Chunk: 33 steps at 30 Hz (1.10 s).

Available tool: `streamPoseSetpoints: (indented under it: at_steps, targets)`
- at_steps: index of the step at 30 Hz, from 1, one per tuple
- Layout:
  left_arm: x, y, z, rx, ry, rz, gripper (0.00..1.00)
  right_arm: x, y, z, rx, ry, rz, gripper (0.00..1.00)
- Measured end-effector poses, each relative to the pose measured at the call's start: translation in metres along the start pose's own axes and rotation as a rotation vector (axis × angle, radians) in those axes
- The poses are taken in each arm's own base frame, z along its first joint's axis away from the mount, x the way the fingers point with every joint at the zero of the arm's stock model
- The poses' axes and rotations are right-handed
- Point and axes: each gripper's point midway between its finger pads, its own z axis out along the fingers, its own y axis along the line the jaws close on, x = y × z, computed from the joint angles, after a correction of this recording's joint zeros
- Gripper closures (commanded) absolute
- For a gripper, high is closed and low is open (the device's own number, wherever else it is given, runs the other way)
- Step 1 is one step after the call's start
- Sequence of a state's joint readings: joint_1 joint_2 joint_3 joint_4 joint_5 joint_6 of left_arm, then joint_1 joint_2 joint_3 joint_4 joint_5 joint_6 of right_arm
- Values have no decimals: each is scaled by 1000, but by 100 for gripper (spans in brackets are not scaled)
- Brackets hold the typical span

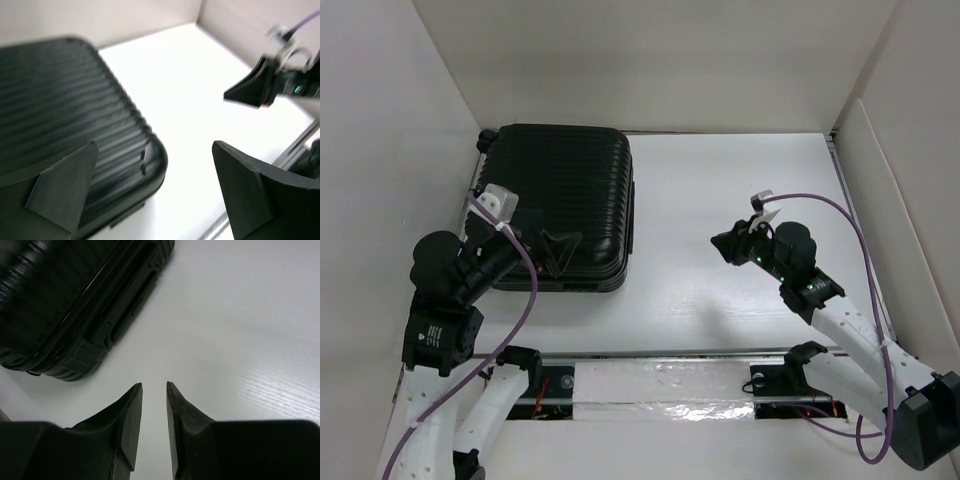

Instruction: Pack the luggage

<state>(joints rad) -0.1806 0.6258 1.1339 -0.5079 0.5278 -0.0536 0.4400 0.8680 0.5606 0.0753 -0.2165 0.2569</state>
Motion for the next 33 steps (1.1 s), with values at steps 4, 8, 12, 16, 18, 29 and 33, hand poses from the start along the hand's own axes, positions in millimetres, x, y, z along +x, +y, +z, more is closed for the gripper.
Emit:
streamPoseSetpoints:
  at_steps: [4,8,12,16,18,29,33]
  targets:
    - [-32,1,4,-18,-109,-47,40,0,-1,0,12,-2,-2,79]
    - [-61,48,31,-221,-158,-130,79,0,-5,1,33,-5,-4,90]
    - [-66,129,61,-529,-136,-220,81,4,-5,4,44,8,-13,96]
    - [-38,225,68,-804,-80,-324,82,10,2,7,47,26,-33,99]
    - [-18,268,63,-906,-45,-385,85,10,4,8,55,28,-45,99]
    - [64,413,12,-1284,64,-579,88,13,5,16,90,50,-81,97]
    - [92,432,12,-1345,141,-573,94,9,4,13,101,39,-85,97]
